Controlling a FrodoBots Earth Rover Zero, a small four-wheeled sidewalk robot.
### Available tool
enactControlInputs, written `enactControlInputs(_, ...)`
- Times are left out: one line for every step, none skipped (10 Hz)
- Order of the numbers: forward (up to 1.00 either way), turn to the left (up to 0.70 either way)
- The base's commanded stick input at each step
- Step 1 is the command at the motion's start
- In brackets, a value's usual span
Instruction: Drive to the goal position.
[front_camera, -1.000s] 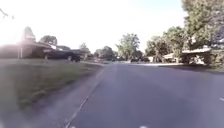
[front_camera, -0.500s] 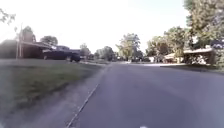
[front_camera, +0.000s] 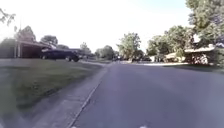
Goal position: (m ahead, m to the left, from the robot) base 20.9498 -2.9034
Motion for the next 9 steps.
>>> enactControlInputs(0.92,0.00)
enactControlInputs(1.00,0.00)
enactControlInputs(1.00,0.00)
enactControlInputs(1.00,0.00)
enactControlInputs(1.00,0.00)
enactControlInputs(1.00,0.00)
enactControlInputs(1.00,0.00)
enactControlInputs(1.00,0.00)
enactControlInputs(1.00,0.00)
